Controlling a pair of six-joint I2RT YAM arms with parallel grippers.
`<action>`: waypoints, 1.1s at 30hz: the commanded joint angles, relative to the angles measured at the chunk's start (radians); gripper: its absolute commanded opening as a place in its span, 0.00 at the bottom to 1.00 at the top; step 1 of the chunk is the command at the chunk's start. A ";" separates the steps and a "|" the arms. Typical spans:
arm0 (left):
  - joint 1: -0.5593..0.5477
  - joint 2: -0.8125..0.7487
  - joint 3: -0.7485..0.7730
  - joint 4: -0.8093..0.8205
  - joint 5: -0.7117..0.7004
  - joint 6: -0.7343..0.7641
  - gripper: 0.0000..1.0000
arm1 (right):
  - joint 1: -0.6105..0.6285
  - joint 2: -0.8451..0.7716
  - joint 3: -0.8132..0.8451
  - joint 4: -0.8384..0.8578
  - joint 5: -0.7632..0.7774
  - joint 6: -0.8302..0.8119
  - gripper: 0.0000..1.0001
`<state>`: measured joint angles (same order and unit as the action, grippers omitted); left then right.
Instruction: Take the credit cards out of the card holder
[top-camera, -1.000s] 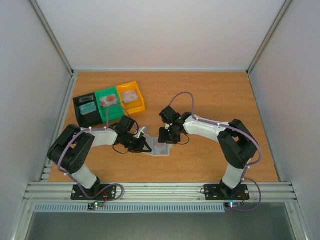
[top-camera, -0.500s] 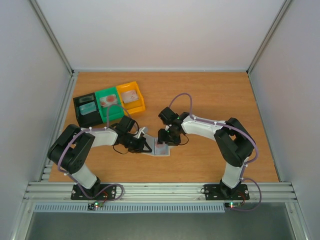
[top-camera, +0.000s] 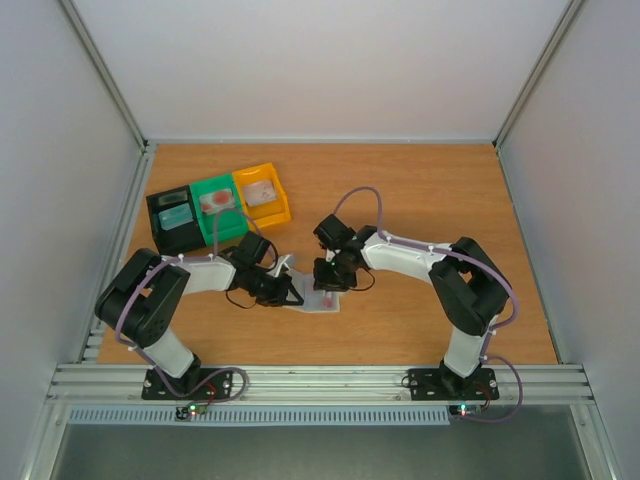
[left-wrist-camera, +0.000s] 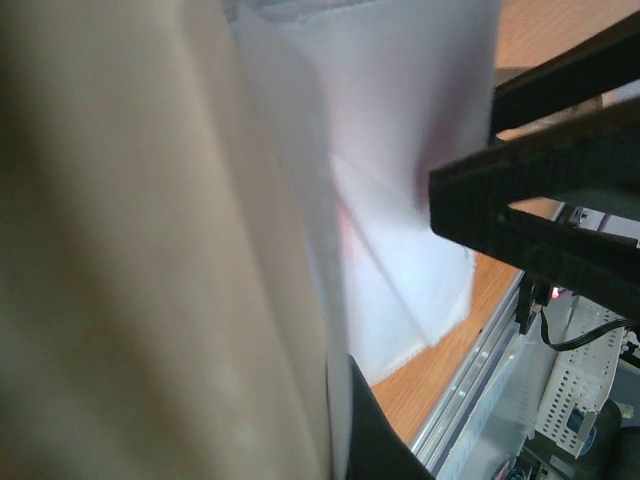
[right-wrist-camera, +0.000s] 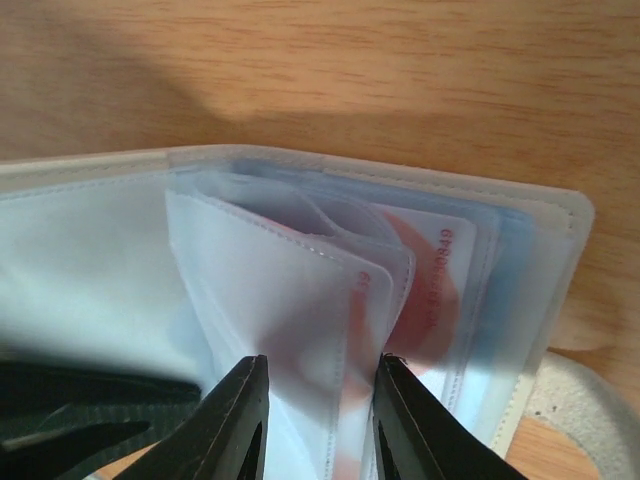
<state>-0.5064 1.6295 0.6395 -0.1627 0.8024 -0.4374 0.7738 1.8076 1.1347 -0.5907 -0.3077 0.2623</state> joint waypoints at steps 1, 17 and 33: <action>-0.007 -0.016 0.009 0.035 0.008 0.011 0.00 | 0.029 -0.058 0.032 0.054 -0.085 -0.029 0.30; -0.007 -0.026 0.001 0.038 0.005 0.010 0.00 | 0.027 -0.104 0.024 0.019 -0.035 -0.069 0.32; -0.007 -0.025 0.019 0.008 0.010 0.032 0.00 | 0.011 -0.049 0.029 -0.017 0.038 -0.049 0.10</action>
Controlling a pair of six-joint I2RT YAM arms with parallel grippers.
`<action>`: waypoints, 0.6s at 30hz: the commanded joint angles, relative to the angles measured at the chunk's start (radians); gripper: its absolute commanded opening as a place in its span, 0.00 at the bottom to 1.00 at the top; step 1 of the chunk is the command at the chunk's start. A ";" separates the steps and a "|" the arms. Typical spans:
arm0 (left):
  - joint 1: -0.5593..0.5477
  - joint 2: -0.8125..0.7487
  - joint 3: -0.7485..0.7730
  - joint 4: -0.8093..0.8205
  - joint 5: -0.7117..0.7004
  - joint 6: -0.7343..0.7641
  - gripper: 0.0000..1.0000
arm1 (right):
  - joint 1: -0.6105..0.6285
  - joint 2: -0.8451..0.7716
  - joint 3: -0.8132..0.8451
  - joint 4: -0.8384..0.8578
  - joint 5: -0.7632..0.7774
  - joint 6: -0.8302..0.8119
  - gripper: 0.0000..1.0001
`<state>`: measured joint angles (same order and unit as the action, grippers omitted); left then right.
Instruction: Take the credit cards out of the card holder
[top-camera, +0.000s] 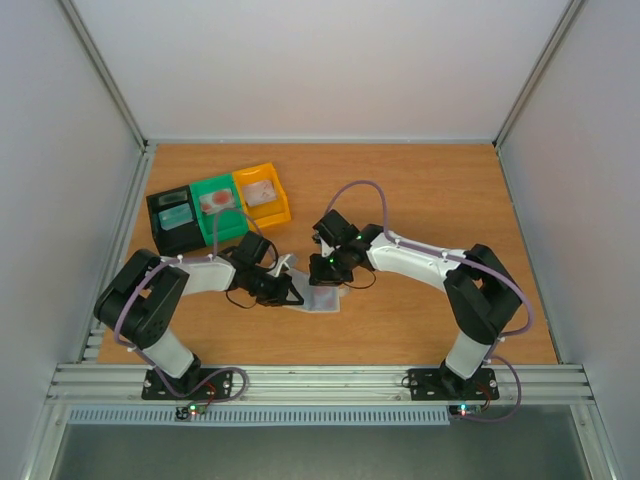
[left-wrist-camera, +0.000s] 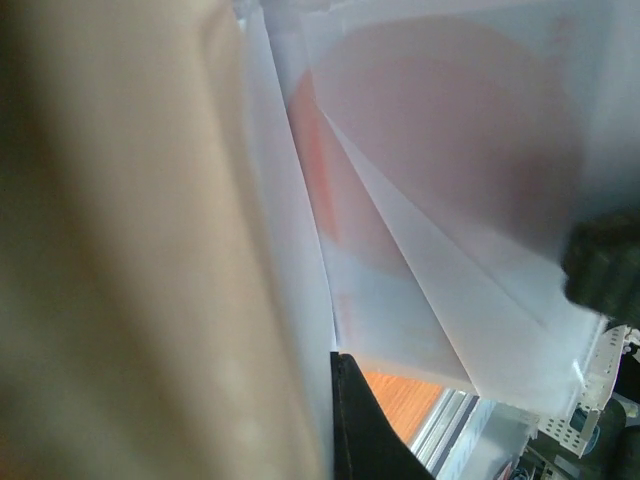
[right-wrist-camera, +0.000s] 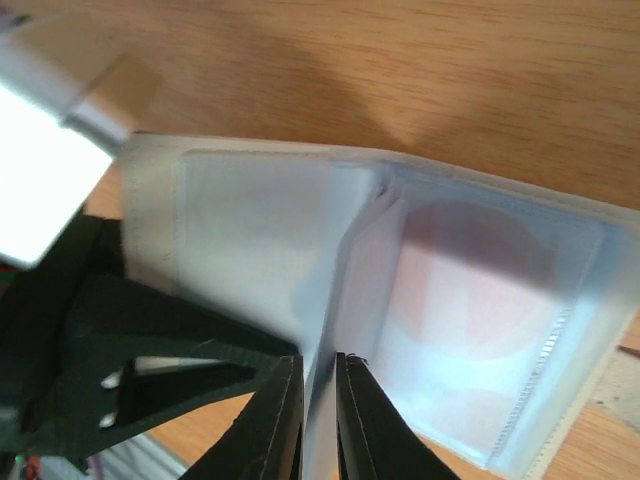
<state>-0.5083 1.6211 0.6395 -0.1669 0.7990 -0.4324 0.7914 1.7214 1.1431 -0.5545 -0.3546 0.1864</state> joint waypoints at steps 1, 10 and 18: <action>-0.006 -0.012 0.019 0.014 0.016 0.026 0.00 | -0.007 0.050 0.030 -0.072 0.109 0.035 0.09; -0.006 -0.013 0.012 0.034 0.012 0.017 0.00 | 0.005 0.084 0.053 -0.114 0.205 0.040 0.02; -0.005 -0.031 0.000 0.058 0.029 0.014 0.00 | 0.026 0.139 0.068 -0.033 0.108 0.029 0.14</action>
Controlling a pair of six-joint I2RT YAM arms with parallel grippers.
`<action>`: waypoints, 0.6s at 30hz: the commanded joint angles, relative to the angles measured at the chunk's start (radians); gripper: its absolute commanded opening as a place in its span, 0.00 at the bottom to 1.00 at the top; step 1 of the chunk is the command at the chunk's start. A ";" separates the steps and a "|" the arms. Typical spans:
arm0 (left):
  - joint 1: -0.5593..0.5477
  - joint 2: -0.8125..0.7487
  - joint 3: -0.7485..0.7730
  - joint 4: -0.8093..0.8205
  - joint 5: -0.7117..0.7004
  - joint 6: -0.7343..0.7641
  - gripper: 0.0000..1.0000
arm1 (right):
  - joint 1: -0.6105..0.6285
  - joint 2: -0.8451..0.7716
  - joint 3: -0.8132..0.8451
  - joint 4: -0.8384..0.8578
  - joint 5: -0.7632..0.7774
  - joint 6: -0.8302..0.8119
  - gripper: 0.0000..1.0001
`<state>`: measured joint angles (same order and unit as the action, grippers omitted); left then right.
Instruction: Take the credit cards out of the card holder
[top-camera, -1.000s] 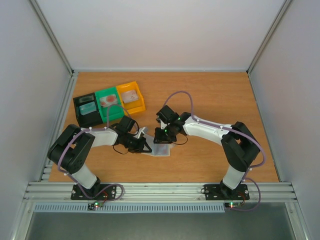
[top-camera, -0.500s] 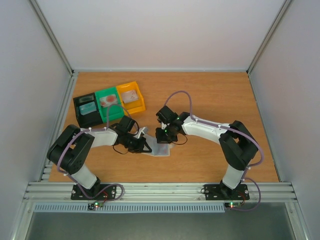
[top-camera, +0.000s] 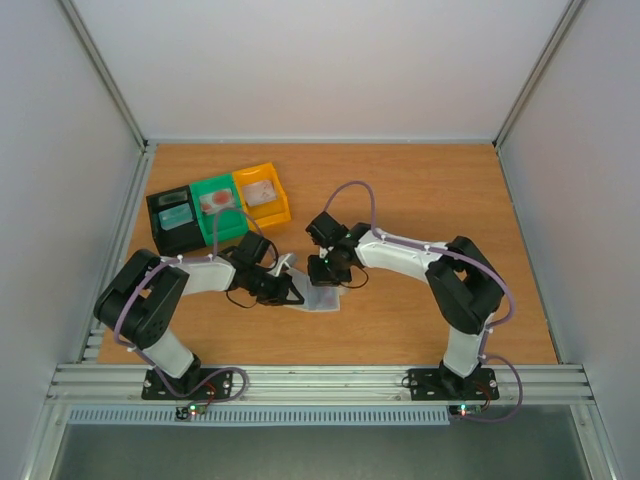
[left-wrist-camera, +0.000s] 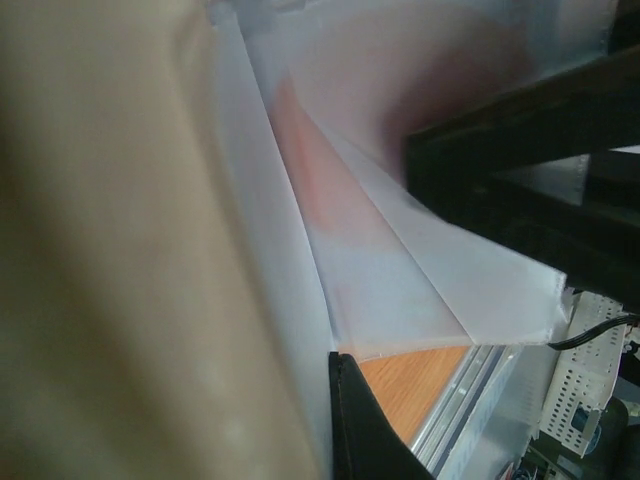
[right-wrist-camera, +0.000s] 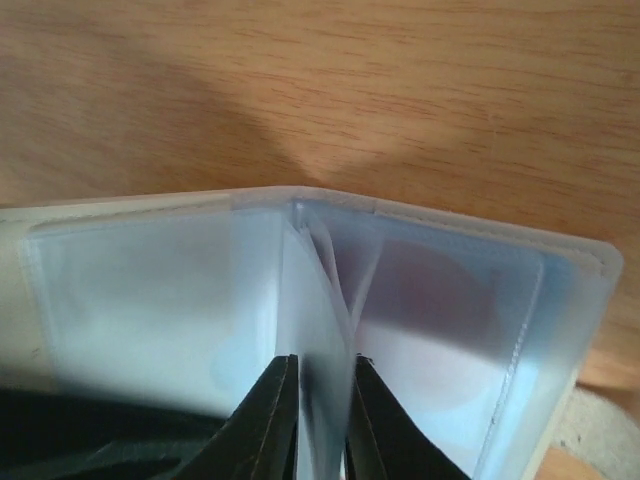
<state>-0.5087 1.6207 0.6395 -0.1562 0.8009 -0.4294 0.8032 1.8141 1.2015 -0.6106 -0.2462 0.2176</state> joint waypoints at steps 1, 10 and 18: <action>-0.004 -0.032 -0.003 0.051 0.029 0.011 0.00 | 0.014 0.048 0.004 0.031 -0.005 0.000 0.16; -0.004 -0.046 -0.013 0.063 0.027 0.009 0.00 | -0.002 -0.092 -0.074 0.092 -0.056 -0.031 0.33; -0.002 -0.068 -0.020 0.063 0.023 0.011 0.00 | -0.076 -0.162 -0.232 0.276 -0.231 -0.039 0.32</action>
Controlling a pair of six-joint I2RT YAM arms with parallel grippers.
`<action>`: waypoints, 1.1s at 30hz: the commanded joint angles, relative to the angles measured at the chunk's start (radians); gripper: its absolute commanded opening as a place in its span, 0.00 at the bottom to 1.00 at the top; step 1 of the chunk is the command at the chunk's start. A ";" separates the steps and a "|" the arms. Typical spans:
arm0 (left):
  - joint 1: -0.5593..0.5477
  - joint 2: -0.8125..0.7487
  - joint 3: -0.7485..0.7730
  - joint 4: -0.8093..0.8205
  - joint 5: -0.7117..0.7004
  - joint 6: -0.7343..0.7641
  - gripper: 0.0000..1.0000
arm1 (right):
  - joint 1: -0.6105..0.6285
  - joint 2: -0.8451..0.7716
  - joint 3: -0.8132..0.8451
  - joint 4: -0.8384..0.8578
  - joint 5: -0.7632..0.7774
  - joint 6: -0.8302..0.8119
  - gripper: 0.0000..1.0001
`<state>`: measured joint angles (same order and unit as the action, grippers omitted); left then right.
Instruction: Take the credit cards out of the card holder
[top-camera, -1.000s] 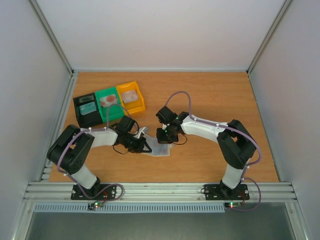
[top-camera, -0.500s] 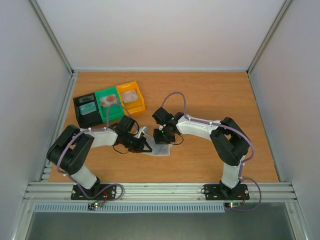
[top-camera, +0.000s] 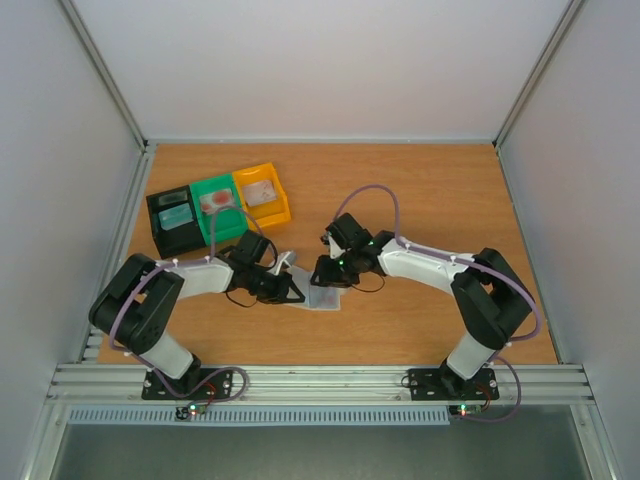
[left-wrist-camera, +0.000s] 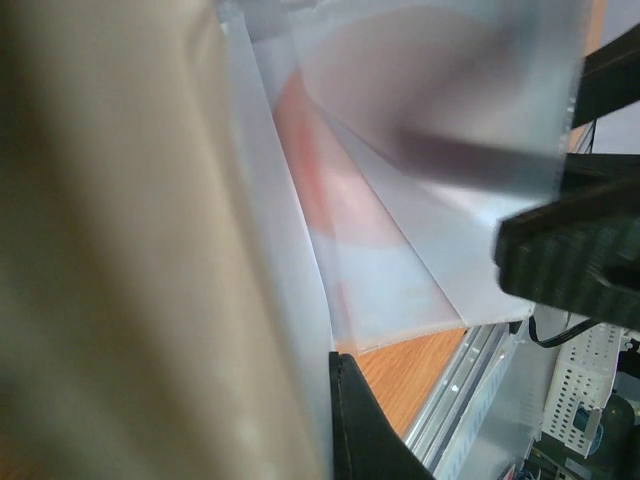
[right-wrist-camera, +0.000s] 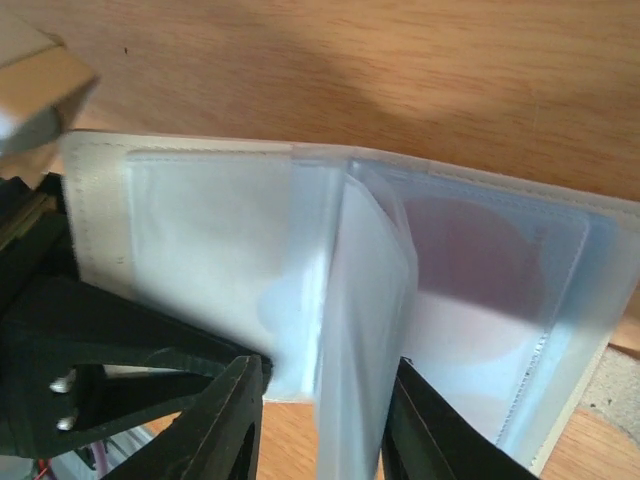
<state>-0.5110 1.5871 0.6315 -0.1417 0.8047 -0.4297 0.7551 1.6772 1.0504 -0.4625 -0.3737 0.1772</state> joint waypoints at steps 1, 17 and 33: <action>0.000 -0.038 -0.013 0.050 0.019 0.012 0.00 | -0.034 -0.026 -0.104 0.155 -0.120 0.011 0.30; 0.016 -0.034 -0.020 0.059 0.031 0.008 0.00 | -0.056 -0.136 -0.251 0.205 -0.150 0.019 0.25; 0.011 -0.036 -0.025 0.096 0.080 0.011 0.00 | -0.020 -0.063 -0.146 0.326 -0.222 0.045 0.13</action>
<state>-0.4984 1.5734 0.6182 -0.1112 0.8299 -0.4297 0.7063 1.5730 0.8234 -0.2031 -0.5705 0.2226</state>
